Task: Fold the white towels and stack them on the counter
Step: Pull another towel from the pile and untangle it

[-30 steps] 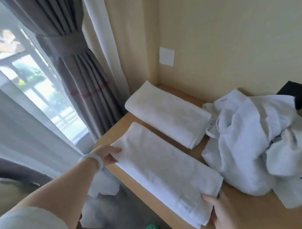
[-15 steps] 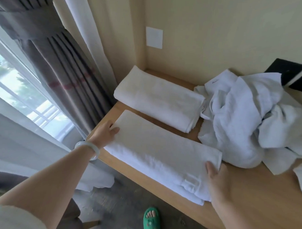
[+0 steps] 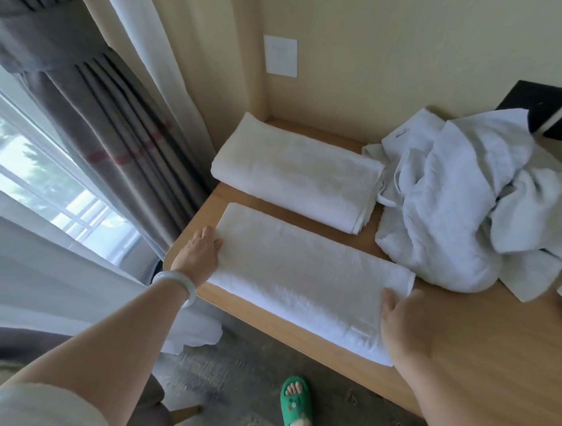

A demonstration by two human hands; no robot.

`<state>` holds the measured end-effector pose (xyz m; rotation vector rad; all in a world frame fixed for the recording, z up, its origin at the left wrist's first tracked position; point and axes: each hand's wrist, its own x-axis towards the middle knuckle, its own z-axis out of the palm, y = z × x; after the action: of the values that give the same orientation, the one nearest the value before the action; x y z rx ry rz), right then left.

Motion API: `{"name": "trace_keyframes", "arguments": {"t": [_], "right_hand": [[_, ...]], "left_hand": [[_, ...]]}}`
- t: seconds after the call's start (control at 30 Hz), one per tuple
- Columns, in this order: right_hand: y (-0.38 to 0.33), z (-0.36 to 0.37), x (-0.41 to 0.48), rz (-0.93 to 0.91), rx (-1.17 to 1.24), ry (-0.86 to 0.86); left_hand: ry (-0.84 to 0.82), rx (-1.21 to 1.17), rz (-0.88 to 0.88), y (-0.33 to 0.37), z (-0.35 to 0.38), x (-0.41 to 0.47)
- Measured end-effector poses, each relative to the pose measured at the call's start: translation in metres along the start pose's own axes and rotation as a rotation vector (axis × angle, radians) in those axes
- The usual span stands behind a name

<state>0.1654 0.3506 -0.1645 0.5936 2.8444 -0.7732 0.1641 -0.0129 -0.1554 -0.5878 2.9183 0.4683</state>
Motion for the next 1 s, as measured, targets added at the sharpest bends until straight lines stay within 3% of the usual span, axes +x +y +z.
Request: {"name": "trace_keyframes", "arguments": {"t": [0.03,0.1,0.17,0.23,0.37,0.5,0.73,0.87,0.93,1.0], "right_hand": [[-0.002,-0.004,-0.001,-0.051,-0.105,0.046],[-0.016,-0.004,-0.005,-0.319,-0.293,0.153],[-0.042,0.008,-0.016,-0.585,-0.316,0.103],[-0.062,0.033,-0.029,-0.676,-0.332,-0.022],[-0.048,0.066,-0.034,-0.609,-0.441,-0.134],[-0.021,0.061,-0.032,-0.537,-0.424,-0.055],[-0.008,0.034,-0.034,-0.417,-0.379,-0.22],[-0.024,-0.005,-0.013,-0.397,-0.257,-0.192],[-0.027,-0.021,-0.003,-0.38,-0.079,-0.161],[-0.03,-0.038,0.009,-0.262,0.131,-0.242]], "left_hand": [[0.055,0.077,0.0,0.003,-0.002,0.001],[0.166,0.123,0.062,0.021,-0.005,0.0],[0.102,0.128,0.243,0.053,-0.001,-0.01],[-0.014,0.215,0.449,0.079,0.018,-0.025],[-0.144,0.294,0.594,0.071,0.046,-0.032],[-0.134,0.309,0.631,0.06,0.043,-0.024],[-0.125,0.245,0.633,0.056,0.043,-0.026],[-0.113,0.265,0.631,0.07,0.039,-0.013],[-0.093,0.239,0.604,0.094,0.036,-0.007],[-0.072,0.182,0.583,0.125,0.035,-0.001]]}}
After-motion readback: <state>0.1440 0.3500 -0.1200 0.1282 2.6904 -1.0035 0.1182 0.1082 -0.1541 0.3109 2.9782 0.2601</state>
